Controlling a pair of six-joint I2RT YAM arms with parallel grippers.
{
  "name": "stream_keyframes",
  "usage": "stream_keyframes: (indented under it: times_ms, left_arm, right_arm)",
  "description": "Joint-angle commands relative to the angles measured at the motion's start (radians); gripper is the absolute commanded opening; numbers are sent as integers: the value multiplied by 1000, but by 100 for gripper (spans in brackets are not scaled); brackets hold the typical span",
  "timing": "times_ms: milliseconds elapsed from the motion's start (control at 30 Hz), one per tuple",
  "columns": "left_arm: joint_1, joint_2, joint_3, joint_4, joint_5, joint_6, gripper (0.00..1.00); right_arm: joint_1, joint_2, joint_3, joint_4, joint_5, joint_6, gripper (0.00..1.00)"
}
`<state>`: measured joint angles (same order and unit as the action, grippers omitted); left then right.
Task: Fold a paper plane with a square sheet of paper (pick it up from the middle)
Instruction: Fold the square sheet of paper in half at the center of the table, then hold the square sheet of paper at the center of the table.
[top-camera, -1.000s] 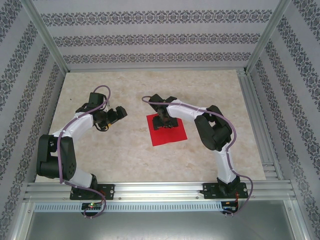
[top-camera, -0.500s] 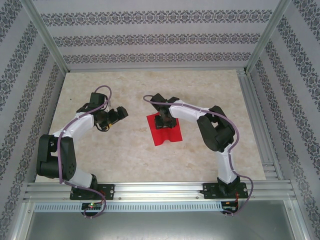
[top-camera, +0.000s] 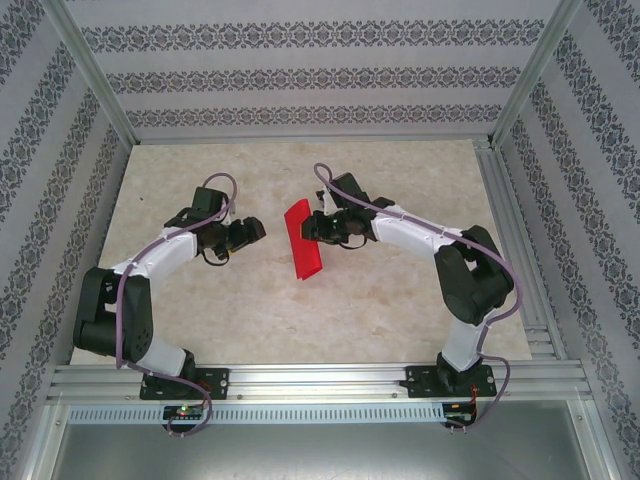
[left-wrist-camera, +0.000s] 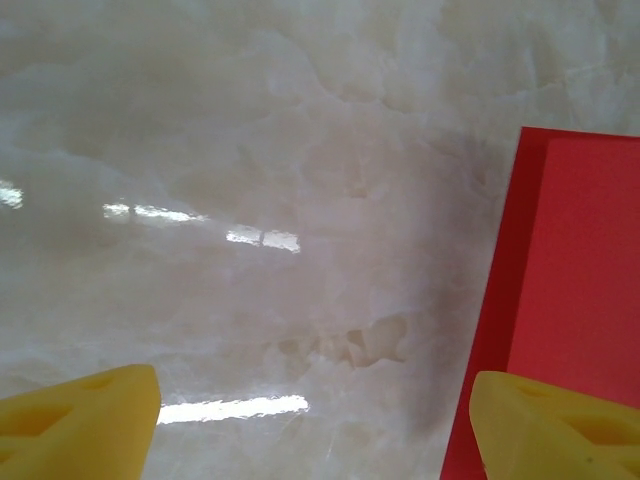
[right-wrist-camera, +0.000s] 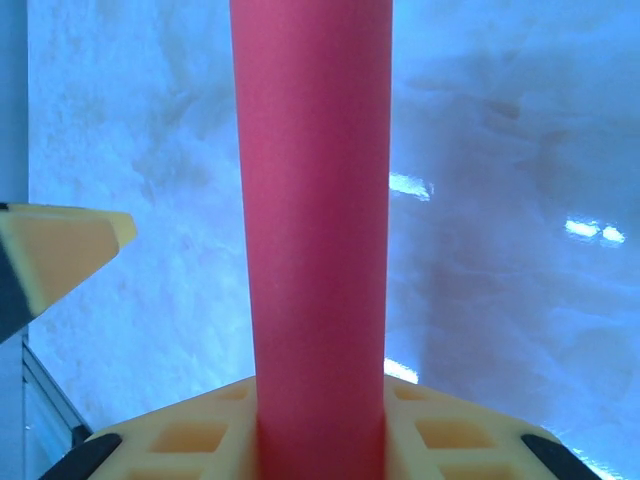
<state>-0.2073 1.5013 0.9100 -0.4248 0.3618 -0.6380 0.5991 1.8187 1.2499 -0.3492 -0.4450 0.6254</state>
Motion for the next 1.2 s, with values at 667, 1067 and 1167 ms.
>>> stream_keyframes:
  times_ms: [667, 1067, 1167]
  left_arm:
    - [-288, 300, 142, 259, 79, -78, 35]
    - [-312, 421, 218, 177, 37, -60, 11]
    - [-313, 439, 230, 139, 24, -47, 9]
  right_arm:
    - [-82, 125, -132, 95, -26, -4, 36]
    - [-85, 103, -138, 83, -22, 5, 41]
    - [-85, 81, -132, 53, -14, -1, 46]
